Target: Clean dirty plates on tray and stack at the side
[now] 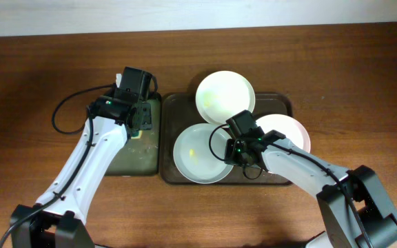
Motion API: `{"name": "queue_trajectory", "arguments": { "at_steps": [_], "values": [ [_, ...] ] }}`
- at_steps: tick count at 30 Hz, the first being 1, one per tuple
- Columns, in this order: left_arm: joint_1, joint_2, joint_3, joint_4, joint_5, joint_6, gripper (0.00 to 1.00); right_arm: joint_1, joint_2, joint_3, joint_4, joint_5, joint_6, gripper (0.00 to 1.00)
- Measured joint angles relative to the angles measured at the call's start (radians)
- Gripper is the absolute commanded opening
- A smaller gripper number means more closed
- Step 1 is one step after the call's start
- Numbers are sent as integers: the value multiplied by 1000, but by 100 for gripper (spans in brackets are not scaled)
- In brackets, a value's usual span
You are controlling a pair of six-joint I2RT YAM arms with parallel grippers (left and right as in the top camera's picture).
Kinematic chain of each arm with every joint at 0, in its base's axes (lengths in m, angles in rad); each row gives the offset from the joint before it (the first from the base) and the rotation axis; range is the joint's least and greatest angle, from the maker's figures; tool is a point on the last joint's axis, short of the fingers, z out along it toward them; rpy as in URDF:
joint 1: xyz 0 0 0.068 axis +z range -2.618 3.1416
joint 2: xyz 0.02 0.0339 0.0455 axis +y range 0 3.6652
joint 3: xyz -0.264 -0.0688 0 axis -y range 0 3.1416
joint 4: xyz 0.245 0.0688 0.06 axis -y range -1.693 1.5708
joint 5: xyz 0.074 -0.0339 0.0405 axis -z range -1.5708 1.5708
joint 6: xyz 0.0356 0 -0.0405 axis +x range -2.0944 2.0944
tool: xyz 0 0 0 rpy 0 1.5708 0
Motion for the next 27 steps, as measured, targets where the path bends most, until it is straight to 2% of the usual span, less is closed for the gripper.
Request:
{"name": "queue_trajectory", "arguments": {
  "at_steps": [16,20,22,27],
  "values": [
    [0,0,0,63,23,60,0,0,1,0,2,-3,-11,4],
    [2,0,0,22,134,61,0,0,1,0,7,-25,-11,4],
    [3,0,0,18,270,62,0,-6,2,0,10,-53,-11,4],
    [2,5,0,18,465,63,0,-34,6,0,10,-115,-32,4]
  ]
}}
